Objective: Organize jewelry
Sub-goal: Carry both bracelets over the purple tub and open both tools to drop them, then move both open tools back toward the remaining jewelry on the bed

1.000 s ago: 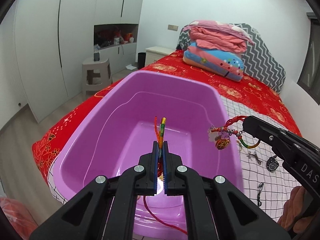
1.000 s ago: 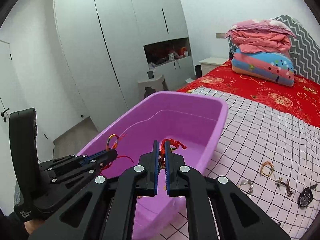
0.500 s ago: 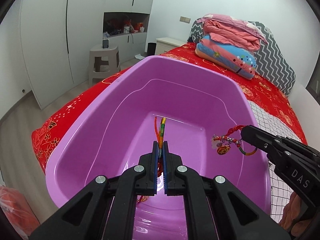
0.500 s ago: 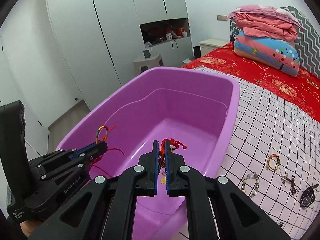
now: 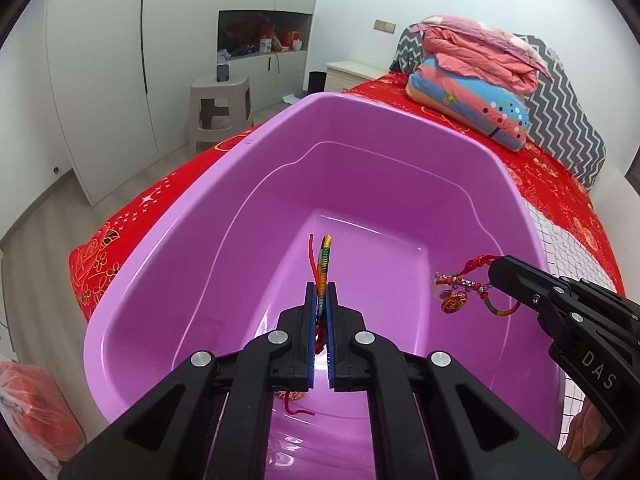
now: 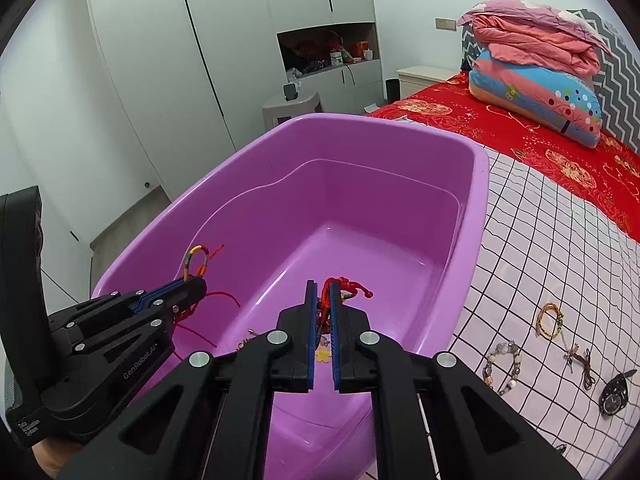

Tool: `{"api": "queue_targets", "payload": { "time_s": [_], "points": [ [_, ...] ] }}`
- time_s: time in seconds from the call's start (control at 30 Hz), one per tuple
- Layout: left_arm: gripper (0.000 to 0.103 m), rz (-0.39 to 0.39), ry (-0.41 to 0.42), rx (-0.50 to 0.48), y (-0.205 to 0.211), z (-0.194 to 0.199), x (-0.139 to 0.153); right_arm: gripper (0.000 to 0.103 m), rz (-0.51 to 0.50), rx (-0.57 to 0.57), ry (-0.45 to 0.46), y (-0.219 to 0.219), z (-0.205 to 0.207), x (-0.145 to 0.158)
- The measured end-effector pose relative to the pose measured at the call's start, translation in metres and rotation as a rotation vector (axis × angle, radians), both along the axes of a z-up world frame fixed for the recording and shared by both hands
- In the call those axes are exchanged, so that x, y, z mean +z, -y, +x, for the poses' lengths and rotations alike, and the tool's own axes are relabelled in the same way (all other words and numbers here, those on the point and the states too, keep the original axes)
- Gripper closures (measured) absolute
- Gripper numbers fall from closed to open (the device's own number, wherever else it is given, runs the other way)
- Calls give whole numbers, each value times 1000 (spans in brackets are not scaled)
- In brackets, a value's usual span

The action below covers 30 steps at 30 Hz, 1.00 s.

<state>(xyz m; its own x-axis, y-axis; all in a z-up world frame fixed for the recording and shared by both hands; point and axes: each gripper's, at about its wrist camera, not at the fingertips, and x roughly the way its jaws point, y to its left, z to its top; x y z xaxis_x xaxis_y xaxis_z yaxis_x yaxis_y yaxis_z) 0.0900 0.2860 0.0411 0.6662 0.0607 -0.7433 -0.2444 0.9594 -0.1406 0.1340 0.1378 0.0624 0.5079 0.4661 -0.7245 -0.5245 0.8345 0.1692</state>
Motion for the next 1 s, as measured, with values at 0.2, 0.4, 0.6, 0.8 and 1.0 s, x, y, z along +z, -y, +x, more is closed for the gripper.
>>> {"api": "queue_targets", "payload": {
  "time_s": [0.2, 0.4, 0.6, 0.8, 1.0],
  "points": [
    [95, 2, -27, 12, -1, 5, -1, 97, -14, -10, -13, -2, 5, -3],
    [30, 14, -21, 46, -6, 0, 4, 62, -11, -25, 20, 2, 3, 2],
    [18, 33, -3, 70, -7, -8, 11, 62, -12, -28, 29, 6, 1, 4],
    [18, 32, -3, 75, -7, -10, 13, 62, -8, -29, 38, 6, -2, 9],
    [18, 32, -1, 75, -5, -17, 16, 59, 1, -30, 44, 10, -7, 13]
  ]
}}
